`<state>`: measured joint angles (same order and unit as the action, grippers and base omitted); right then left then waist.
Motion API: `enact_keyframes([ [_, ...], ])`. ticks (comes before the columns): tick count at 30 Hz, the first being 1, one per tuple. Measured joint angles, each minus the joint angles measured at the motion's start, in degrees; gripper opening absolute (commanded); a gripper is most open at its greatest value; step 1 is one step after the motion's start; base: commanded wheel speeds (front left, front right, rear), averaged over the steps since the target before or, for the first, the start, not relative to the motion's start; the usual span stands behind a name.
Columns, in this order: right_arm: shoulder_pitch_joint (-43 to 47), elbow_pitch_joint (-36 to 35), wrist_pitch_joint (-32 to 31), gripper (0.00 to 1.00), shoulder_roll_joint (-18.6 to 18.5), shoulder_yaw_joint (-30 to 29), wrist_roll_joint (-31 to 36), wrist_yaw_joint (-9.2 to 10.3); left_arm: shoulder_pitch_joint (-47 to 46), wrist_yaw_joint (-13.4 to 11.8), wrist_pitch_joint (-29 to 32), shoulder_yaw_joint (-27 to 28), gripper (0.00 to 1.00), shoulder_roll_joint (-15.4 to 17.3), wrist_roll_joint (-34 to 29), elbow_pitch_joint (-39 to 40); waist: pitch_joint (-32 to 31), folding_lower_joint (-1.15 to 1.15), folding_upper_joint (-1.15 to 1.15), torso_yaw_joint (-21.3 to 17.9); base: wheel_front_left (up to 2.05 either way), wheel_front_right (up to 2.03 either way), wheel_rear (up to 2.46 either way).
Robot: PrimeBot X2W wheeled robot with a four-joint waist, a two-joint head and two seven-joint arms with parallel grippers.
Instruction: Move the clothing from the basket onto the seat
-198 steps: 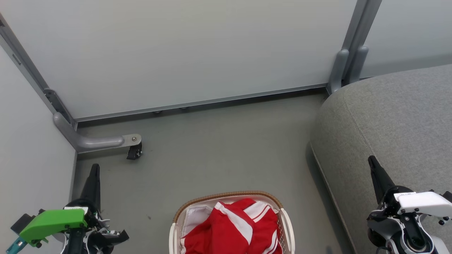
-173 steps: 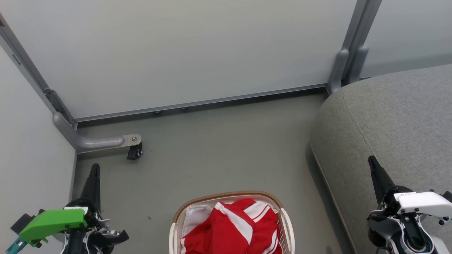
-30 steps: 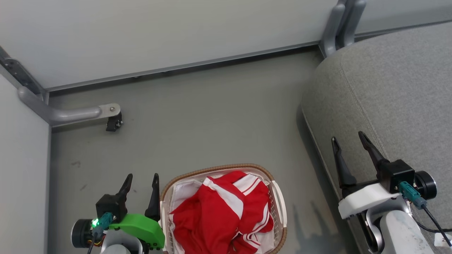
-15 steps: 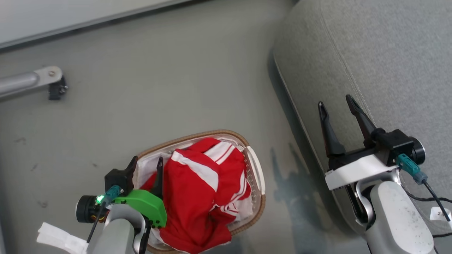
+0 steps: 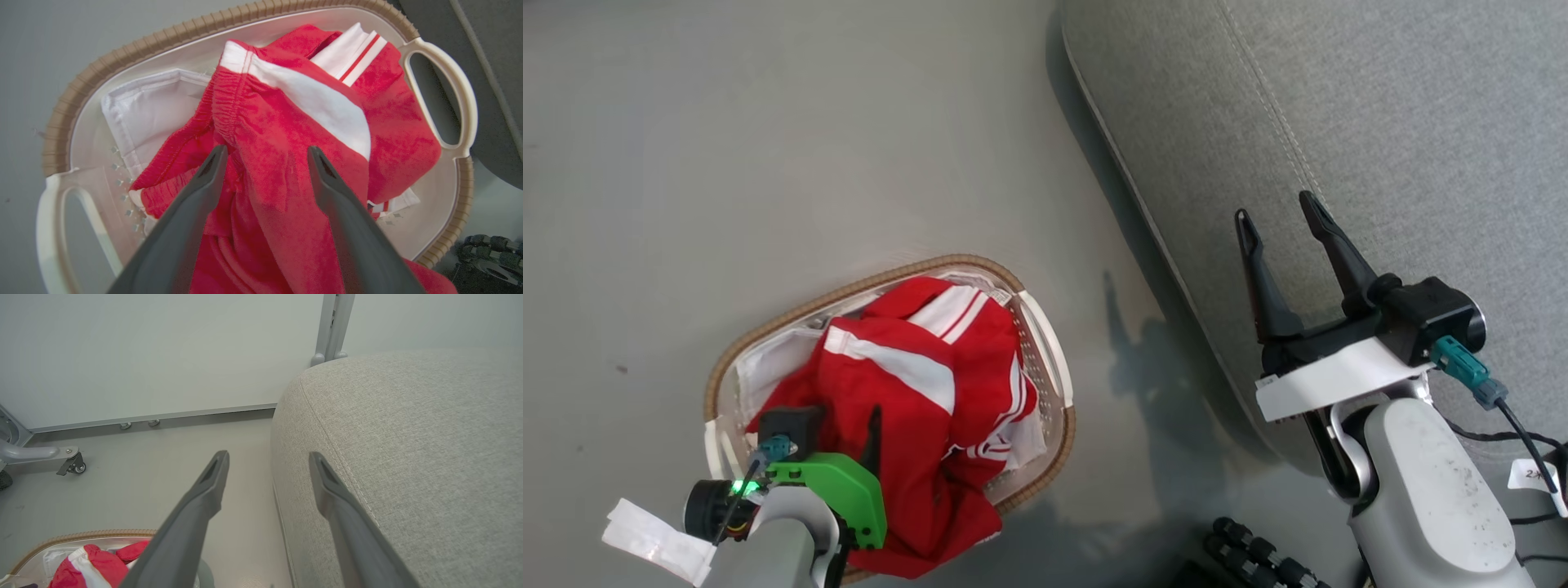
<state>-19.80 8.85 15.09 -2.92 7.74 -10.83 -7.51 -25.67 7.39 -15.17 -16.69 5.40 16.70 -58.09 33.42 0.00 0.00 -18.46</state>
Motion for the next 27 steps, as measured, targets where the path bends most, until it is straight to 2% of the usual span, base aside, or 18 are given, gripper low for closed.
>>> enact_keyframes([
  [9,-2.43,-1.66,0.00,1.00,0.03,1.97,-0.86,0.00,-4.96,0.00,0.00,-3.60,1.00,1.18,4.42,-7.77,5.40,0.00,0.00,-2.49,0.00,0.00,0.00],
  [15,-3.01,-1.79,0.00,1.00,0.02,2.53,-1.24,0.00,-6.59,0.00,-0.01,-5.94,1.00,1.05,7.02,-8.35,7.47,0.00,0.00,-3.10,0.00,0.00,0.00],
  [17,-3.09,-1.78,0.00,1.00,0.08,2.75,-1.22,0.00,-6.93,0.00,0.00,-7.11,0.00,1.19,7.45,-8.55,7.77,0.00,0.00,-3.05,0.00,0.00,0.00],
  [23,-3.17,-0.85,0.00,1.00,0.07,2.11,-1.25,0.00,-6.88,0.00,-0.01,-9.20,0.00,2.78,8.92,-5.59,6.62,0.00,0.00,-2.60,0.00,0.00,0.00],
  [27,-3.02,0.22,0.00,1.00,0.07,1.58,-1.22,0.00,-5.27,0.00,0.00,-7.59,0.00,2.89,10.36,-1.30,4.45,0.00,0.00,-2.05,0.00,0.00,0.00],
])
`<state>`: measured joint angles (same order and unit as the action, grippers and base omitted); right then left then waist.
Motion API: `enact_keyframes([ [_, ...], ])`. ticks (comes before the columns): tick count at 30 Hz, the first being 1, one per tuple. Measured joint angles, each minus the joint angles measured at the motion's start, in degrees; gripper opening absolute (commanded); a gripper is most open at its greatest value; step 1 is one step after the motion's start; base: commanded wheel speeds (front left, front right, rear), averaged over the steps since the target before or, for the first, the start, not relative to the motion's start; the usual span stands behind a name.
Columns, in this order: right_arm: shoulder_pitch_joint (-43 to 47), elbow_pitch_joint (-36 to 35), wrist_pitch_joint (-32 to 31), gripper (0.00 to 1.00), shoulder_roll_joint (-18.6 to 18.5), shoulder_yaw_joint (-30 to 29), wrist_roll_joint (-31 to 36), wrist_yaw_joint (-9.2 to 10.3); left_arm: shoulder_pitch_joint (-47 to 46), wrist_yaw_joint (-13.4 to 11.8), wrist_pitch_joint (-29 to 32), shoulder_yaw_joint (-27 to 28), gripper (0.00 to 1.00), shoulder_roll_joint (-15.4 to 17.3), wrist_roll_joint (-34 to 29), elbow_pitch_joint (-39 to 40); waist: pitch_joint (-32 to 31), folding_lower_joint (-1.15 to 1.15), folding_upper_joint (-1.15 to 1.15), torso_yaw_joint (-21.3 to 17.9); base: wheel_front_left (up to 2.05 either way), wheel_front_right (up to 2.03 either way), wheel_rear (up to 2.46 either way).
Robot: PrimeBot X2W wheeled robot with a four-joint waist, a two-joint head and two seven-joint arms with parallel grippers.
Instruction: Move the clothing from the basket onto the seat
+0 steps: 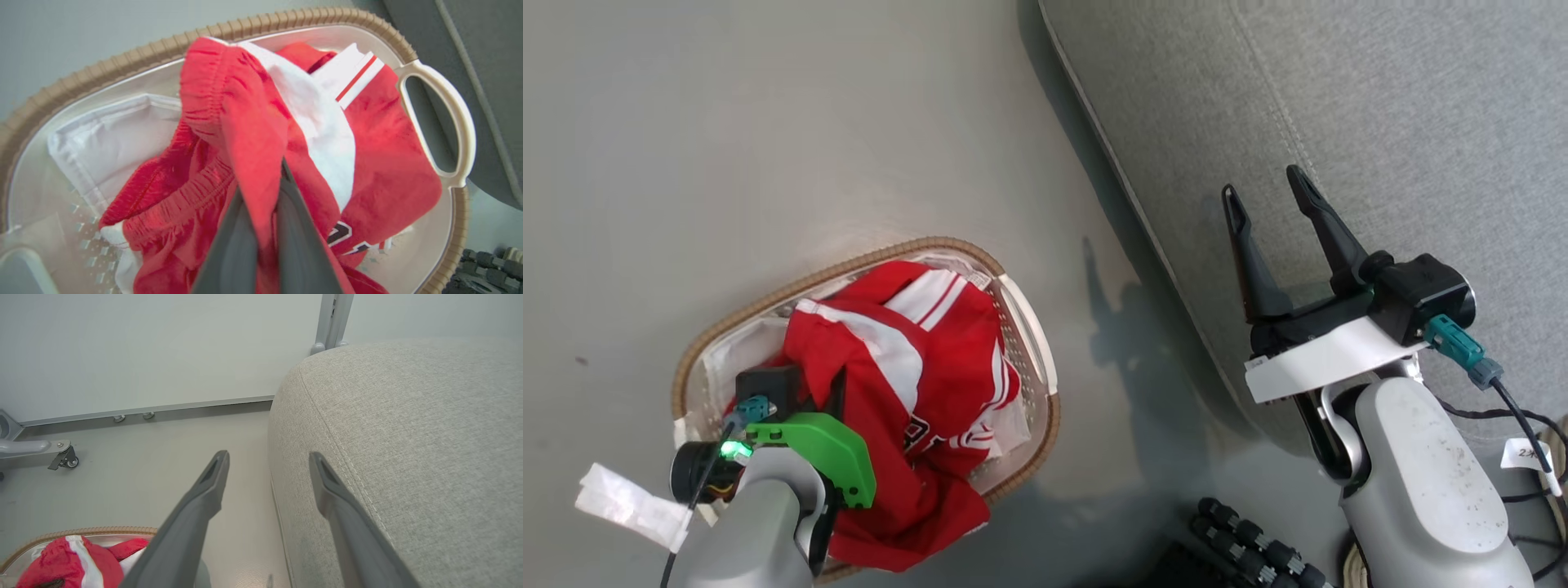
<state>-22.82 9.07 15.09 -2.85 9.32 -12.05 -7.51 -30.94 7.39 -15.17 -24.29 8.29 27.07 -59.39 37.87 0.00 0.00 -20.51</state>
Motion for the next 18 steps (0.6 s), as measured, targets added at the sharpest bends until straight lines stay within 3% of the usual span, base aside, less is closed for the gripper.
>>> enact_keyframes([
  [6,2.07,1.93,0.00,1.00,0.04,-0.42,1.03,-0.01,4.58,0.00,-0.01,3.66,0.00,-0.94,0.16,6.90,-5.08,0.00,0.00,1.44,0.00,0.00,0.00],
  [18,10.12,4.91,0.00,1.00,0.07,-3.87,4.41,-0.01,13.97,0.00,0.01,2.55,0.00,-3.89,-1.74,18.34,-17.82,0.00,0.00,5.78,0.00,0.00,0.00],
])
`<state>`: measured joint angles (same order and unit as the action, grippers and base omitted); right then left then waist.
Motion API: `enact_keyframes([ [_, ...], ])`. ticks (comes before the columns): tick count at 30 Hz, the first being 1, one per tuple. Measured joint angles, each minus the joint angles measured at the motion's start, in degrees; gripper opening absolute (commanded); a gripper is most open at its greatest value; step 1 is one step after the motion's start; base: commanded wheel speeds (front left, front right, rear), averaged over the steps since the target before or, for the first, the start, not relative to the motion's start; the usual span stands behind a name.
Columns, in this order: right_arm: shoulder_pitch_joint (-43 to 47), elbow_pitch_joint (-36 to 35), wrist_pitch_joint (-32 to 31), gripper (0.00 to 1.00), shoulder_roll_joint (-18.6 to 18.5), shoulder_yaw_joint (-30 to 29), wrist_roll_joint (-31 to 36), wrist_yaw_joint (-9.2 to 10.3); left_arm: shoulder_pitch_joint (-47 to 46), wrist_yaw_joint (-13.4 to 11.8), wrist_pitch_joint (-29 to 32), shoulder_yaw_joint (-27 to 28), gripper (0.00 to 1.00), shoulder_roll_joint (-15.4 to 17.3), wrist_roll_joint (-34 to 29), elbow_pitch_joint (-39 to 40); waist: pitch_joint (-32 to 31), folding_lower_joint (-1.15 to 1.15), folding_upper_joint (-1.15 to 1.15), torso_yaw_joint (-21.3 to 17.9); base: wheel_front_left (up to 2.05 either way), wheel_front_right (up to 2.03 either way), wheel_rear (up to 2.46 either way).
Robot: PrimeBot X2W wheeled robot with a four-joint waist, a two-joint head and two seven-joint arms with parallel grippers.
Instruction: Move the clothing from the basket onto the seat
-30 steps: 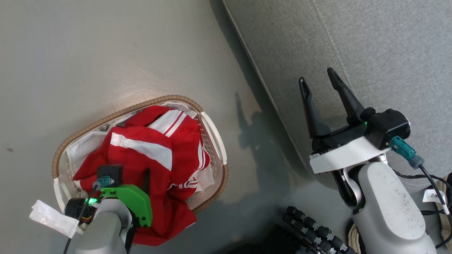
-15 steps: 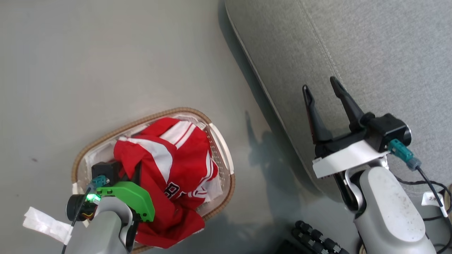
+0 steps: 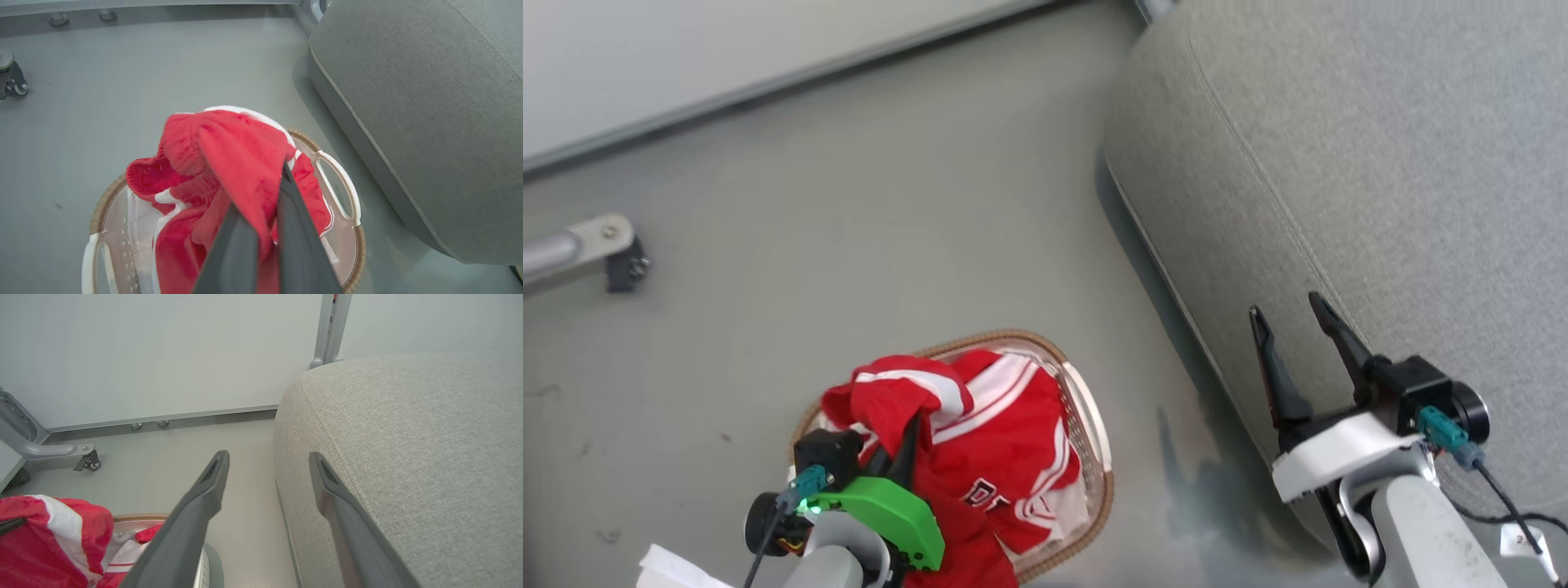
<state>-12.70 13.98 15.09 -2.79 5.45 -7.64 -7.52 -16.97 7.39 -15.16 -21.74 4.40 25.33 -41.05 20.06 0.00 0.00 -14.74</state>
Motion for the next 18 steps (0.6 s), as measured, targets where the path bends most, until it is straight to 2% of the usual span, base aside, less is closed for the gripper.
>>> enact_keyframes([
  [10,4.61,1.35,0.00,1.00,0.00,0.48,1.12,0.00,4.54,0.00,0.00,0.42,0.00,-0.67,-0.78,9.71,-9.99,0.00,0.00,4.31,0.00,0.00,0.00],
  [18,6.08,1.99,0.00,1.00,-0.02,1.15,1.35,0.00,3.48,0.00,0.00,1.09,0.00,-1.08,-1.29,17.62,-15.82,0.00,0.00,7.09,0.00,0.00,0.00],
])
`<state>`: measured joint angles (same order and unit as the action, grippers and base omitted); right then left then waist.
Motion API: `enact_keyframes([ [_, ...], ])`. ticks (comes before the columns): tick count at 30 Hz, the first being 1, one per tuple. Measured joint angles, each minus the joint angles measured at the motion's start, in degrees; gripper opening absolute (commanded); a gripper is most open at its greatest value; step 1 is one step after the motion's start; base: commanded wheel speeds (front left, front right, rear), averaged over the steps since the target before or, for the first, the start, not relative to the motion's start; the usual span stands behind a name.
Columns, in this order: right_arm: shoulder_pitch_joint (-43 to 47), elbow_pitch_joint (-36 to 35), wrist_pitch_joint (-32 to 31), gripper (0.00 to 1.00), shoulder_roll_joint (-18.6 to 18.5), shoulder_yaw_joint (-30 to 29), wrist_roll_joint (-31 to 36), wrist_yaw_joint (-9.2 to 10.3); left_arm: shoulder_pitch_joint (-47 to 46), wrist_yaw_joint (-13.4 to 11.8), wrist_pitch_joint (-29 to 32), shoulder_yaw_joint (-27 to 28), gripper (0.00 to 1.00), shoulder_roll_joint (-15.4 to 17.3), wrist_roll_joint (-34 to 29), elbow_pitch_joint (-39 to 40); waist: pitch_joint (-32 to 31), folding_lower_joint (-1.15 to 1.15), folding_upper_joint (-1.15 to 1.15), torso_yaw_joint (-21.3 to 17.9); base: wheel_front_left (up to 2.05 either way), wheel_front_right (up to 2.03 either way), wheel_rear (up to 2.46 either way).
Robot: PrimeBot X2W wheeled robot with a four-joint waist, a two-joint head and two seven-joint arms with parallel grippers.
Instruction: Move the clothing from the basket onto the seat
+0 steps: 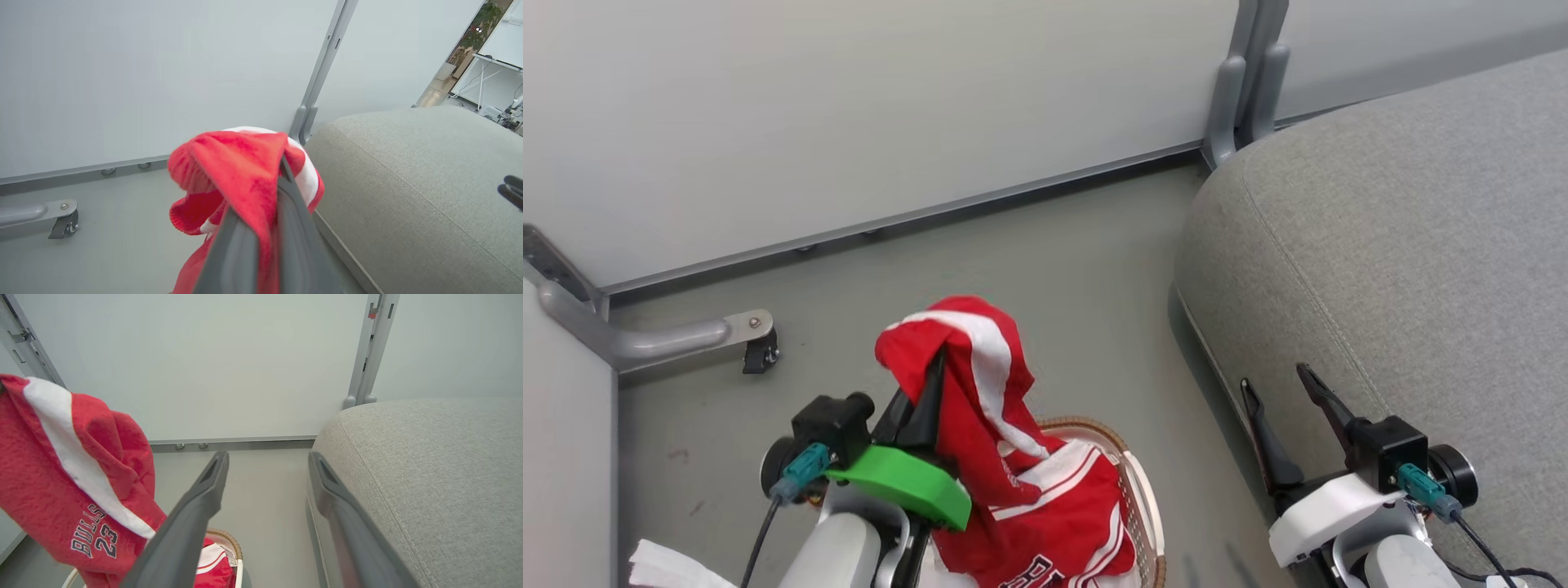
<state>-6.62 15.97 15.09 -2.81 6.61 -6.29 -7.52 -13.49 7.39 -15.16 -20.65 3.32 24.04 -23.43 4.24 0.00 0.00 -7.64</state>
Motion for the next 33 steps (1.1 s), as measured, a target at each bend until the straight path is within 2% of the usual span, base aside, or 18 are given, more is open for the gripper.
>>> enact_keyframes([
  [4,0.49,0.36,0.00,1.00,-0.01,0.85,0.35,0.01,-2.58,0.00,-0.01,-0.93,0.00,-0.15,-0.10,3.71,-1.45,0.00,0.00,1.04,0.00,0.00,0.00],
  [9,1.16,1.04,0.00,1.00,-0.55,4.89,1.35,0.01,-5.43,0.00,-0.01,-1.91,0.00,-0.23,-0.24,6.53,-2.18,0.00,0.00,1.68,0.00,0.00,0.00],
  [17,-1.51,2.04,0.00,1.00,-1.88,17.68,0.93,0.00,-8.75,0.00,-0.01,-3.64,0.00,-0.38,-0.33,8.96,-2.12,0.00,0.00,2.44,0.00,0.00,0.00],
  [21,-4.40,3.22,0.00,1.00,-2.20,22.02,0.79,0.00,-9.67,0.00,-0.01,-5.35,0.00,-0.43,-0.31,9.72,-1.87,0.00,0.00,3.03,0.00,0.00,0.00],
  [27,-8.92,6.76,0.00,1.00,-2.00,24.99,2.38,0.00,-10.18,0.00,-0.01,-7.76,0.00,-0.47,2.26,10.47,-1.45,0.00,0.00,4.31,0.00,0.00,0.00],
  [33,-12.37,9.83,0.00,1.00,-0.89,25.38,4.92,0.00,-10.89,0.00,-0.01,-10.37,0.00,-0.49,3.03,10.34,-0.93,0.00,0.00,5.71,0.00,0.00,0.00],
])
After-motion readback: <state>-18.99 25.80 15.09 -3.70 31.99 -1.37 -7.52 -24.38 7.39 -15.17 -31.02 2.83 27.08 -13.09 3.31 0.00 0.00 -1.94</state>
